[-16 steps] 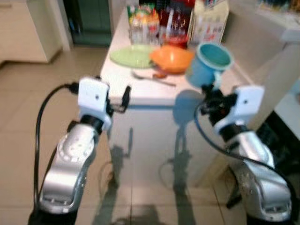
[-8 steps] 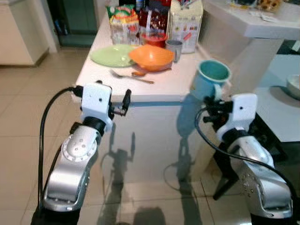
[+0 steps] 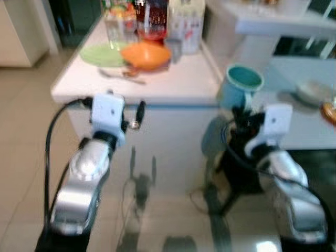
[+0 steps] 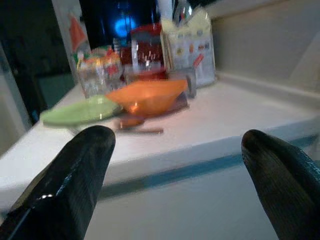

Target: Setting the table

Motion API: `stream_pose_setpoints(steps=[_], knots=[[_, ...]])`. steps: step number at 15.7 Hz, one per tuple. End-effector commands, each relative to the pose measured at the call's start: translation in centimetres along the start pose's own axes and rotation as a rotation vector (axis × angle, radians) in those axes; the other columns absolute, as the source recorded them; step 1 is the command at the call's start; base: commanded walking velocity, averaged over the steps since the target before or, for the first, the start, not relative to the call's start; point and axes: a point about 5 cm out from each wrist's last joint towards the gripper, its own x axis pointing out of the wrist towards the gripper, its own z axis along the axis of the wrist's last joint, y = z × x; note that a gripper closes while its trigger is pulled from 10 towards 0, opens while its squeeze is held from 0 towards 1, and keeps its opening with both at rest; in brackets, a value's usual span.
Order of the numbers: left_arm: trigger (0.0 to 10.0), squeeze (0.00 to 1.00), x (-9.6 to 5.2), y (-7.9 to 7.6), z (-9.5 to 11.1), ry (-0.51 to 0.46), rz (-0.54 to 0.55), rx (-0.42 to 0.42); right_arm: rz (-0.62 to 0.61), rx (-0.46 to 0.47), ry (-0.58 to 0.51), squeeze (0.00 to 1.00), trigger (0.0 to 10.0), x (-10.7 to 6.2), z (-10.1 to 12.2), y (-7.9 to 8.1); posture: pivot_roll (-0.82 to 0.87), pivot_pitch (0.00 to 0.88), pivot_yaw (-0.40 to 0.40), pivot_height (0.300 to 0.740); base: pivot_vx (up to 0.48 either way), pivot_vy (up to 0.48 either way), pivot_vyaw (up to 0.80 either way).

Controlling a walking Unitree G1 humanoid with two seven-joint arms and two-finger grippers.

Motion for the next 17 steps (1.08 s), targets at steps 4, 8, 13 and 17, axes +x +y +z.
stream_pose_setpoints(steps=[4, 8, 13, 17], knots=[[10.0, 0.00, 0.2, -0.3, 0.0, -0.004, -0.001, 0.009, -0.055, -0.033, -0.039, 0.00, 10.0, 0.3, 0.7, -1.2, 0.01, 0.000, -0.023, 0.740, 0.000, -0.387, 0.00], [10.0, 0.00, 0.4, -0.6, 0.1, -0.013, -0.011, 0.012, -0.076, -0.043, -0.052, 0.00, 10.0, 0.7, 1.3, -2.0, 0.00, 0.000, -0.019, 0.740, 0.000, -0.389, 0.00], [10.0, 0.00, 0.6, -0.9, 0.2, -0.022, -0.021, 0.021, -0.095, -0.060, -0.009, 0.00, 10.0, 0.5, 0.4, -1.9, 0.00, 0.000, -0.017, 0.740, 0.000, -0.386, 0.00], [10.0, 0.00, 0.8, -0.8, 0.3, -0.028, -0.020, 0.022, -0.118, -0.058, -0.007, 0.00, 10.0, 0.5, 0.3, -2.0, -0.01, 0.000, -0.011, 0.740, 0.000, -0.388, 0.00]])
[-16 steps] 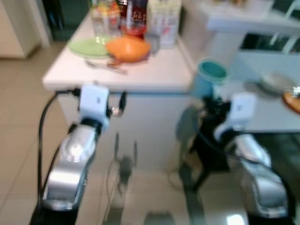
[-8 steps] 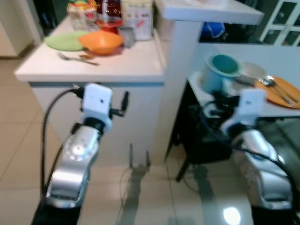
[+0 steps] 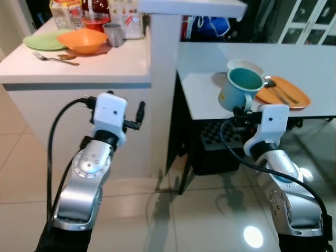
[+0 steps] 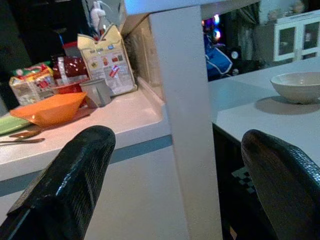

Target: Setting the table

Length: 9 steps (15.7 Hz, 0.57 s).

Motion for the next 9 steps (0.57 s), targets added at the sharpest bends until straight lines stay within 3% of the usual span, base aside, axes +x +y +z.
stream_pose_setpoints(steps=[1, 9], knots=[[10.0, 0.00, 0.27, -0.42, 0.28, -0.012, -0.015, -0.002, -0.038, -0.019, -0.014, 0.00, 10.0, -0.02, 0.38, -0.81, -0.01, 0.000, -0.011, 0.740, 0.000, -0.382, 0.00], [10.0, 0.00, 0.52, -0.26, 0.36, -0.021, -0.013, 0.008, -0.062, 0.009, -0.001, 0.00, 10.0, -0.11, -0.33, -0.51, 0.03, 0.000, -0.020, 0.740, 0.000, -0.388, 0.00]])
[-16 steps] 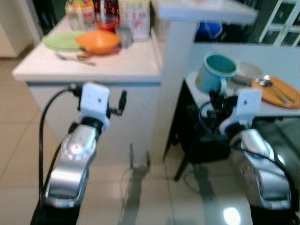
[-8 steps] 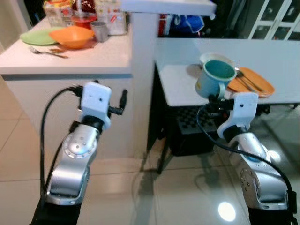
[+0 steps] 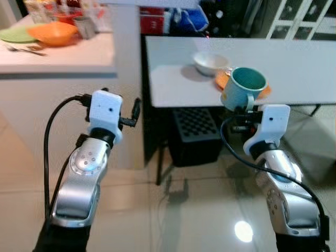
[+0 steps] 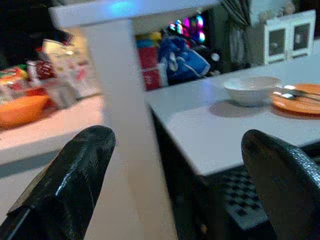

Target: Setting the table

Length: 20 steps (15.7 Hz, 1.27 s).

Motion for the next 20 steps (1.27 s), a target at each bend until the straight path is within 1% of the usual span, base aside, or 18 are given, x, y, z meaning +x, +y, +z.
stream_pose_setpoints(steps=[1, 4, 5, 6, 7, 9, 10, 13, 16, 17, 20], knots=[[10.0, 0.00, 0.2, -0.3, 0.6, -0.023, -0.015, 0.010, -0.010, 0.002, -0.028, 0.00, 10.0, 0.2, 0.5, -0.2, 0.03, 0.000, -0.026, 0.740, 0.000, -0.390, 0.00], [10.0, 0.00, 0.3, -0.1, 0.7, -0.029, -0.006, 0.009, -0.003, 0.004, -0.038, 0.00, 10.0, 0.3, 0.7, 0.0, 0.03, 0.000, -0.024, 0.740, 0.000, -0.370, 0.00], [10.0, 0.00, 0.4, 0.0, 0.7, -0.023, -0.001, 0.001, -0.004, 0.005, -0.037, 0.00, 10.0, 0.2, 0.7, 0.0, 0.03, 0.000, -0.023, 0.740, 0.000, 0.000, 0.00], [10.0, 0.00, 0.5, 0.2, 0.4, 0.009, 0.020, -0.044, -0.007, 0.006, -0.037, 0.00, 10.0, 0.1, 0.6, 0.0, 0.03, 0.000, -0.021, 0.740, 0.000, 0.000, 0.00], [10.0, 0.00, 0.5, 0.2, 0.4, 0.016, 0.024, -0.083, -0.010, 0.007, -0.038, 0.00, 10.0, 0.1, 0.7, -0.1, 0.03, 0.000, -0.021, 0.740, 0.000, 0.480, 0.00], [10.0, 0.00, 0.6, 0.3, 0.4, 0.020, 0.032, -0.058, -0.020, 0.008, -0.040, 0.00, 10.0, 0.1, 0.8, -0.4, 0.03, 0.000, -0.019, 0.740, 0.000, 0.480, 0.00], [10.0, 0.00, 0.6, 0.2, 0.5, 0.015, 0.042, -0.048, -0.028, 0.015, -0.040, 0.00, 10.0, 0.1, 0.9, -0.6, 0.02, 0.000, -0.026, 0.740, 0.000, 0.000, 0.00], [10.0, 0.00, 0.8, 0.2, 0.8, -0.006, 0.067, -0.056, -0.016, 0.030, -0.055, 0.00, 10.0, 0.5, 1.4, -0.8, 0.01, 0.000, -0.032, 0.740, 0.000, 0.000, 0.00], [10.0, 0.00, 1.1, -0.1, 1.1, -0.042, 0.042, -0.057, -0.029, 0.048, -0.059, 0.00, 10.0, 0.8, 1.6, -1.3, 0.00, 0.000, -0.029, 0.740, 0.000, 0.000, 0.00], [10.0, 0.00, 1.2, -0.1, 1.2, -0.049, 0.032, -0.048, -0.038, 0.054, -0.064, 0.00, 10.0, 0.9, 1.7, -1.4, 0.00, 0.000, -0.028, 0.740, 0.000, 0.000, -0.53], [10.0, 0.00, 1.4, 0.2, 1.3, -0.058, 0.038, -0.042, -0.047, 0.062, -0.065, 0.00, 10.0, 1.1, 1.7, -1.6, 0.00, 0.000, -0.029, 0.740, 0.295, 0.000, -0.60]])
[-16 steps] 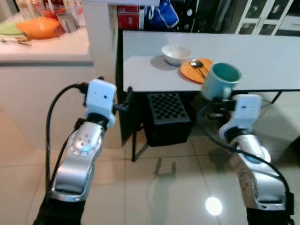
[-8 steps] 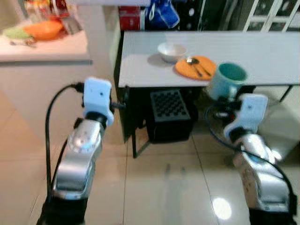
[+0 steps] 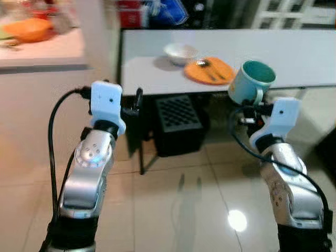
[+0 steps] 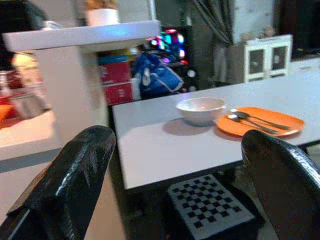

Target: Setting the table

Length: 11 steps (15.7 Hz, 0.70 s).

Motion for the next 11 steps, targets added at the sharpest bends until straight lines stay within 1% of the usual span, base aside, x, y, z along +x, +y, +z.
stream_pose_setpoints(steps=[1, 6, 8, 10, 11], knots=[[10.0, 0.00, 0.24, -0.14, 0.22, -0.015, -0.012, 0.009, -0.020, 0.005, -0.012, 0.00, 10.0, 0.19, 0.41, -0.58, 0.00, 0.000, -0.029, 0.740, 0.360, 0.000, -0.49], [10.0, 0.00, 0.47, -0.19, 0.27, -0.022, -0.013, 0.009, -0.044, 0.007, -0.012, 0.00, 10.0, 0.30, 0.58, -1.32, -0.01, 0.000, -0.030, 0.740, 0.400, 0.000, -0.52], [10.0, 0.00, 0.17, -0.23, 0.14, -0.020, -0.015, 0.018, -0.030, -0.028, 0.013, 0.00, 10.0, -0.12, 0.11, -1.45, -0.01, 0.000, -0.031, 0.740, 0.420, 0.000, 0.00], [10.0, 0.00, 0.39, -0.01, 0.31, -0.025, -0.006, 0.019, -0.001, 0.016, -0.010, 0.00, 10.0, 0.02, 0.51, -1.03, -0.01, 0.000, -0.028, 0.740, 0.426, 0.000, 0.00], [10.0, 0.00, 0.43, 0.07, 0.41, -0.029, -0.005, 0.022, 0.041, 0.018, -0.018, 0.00, 10.0, 0.01, 0.79, -0.49, -0.01, 0.000, -0.028, 0.740, 0.431, 0.000, 0.00]])
